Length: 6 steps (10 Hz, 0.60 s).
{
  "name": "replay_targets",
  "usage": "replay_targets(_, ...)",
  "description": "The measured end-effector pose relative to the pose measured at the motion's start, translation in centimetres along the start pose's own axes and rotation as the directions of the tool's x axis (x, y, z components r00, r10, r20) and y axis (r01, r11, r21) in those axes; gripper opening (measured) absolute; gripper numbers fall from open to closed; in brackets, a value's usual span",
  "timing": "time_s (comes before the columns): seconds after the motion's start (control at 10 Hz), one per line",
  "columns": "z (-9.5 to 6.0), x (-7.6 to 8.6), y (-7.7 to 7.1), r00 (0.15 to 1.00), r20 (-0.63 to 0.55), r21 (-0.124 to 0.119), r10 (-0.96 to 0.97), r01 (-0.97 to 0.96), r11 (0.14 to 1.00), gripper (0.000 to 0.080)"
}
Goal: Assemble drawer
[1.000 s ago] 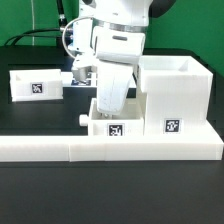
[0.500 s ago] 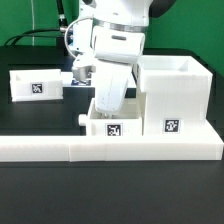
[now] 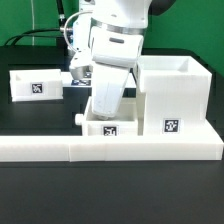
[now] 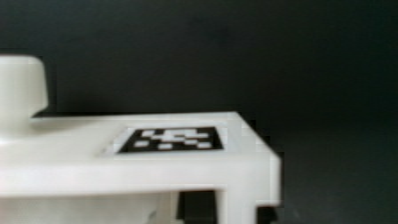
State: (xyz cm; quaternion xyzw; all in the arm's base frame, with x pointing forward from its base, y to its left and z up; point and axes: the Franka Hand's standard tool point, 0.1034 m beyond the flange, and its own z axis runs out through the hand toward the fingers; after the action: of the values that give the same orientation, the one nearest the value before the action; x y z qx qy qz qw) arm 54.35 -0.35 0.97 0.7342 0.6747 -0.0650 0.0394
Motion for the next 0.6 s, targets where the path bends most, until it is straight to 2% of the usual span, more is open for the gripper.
replay_targets(0.3, 0.09, -0.14, -0.03, 1.0, 0.0, 0.002, 0.003, -0.003, 1.0, 0.0042)
replay_targets(0.6, 0.06, 0.05, 0.13, 1.0, -0.006, -0.014, 0.001, -0.001, 1.0, 0.0042)
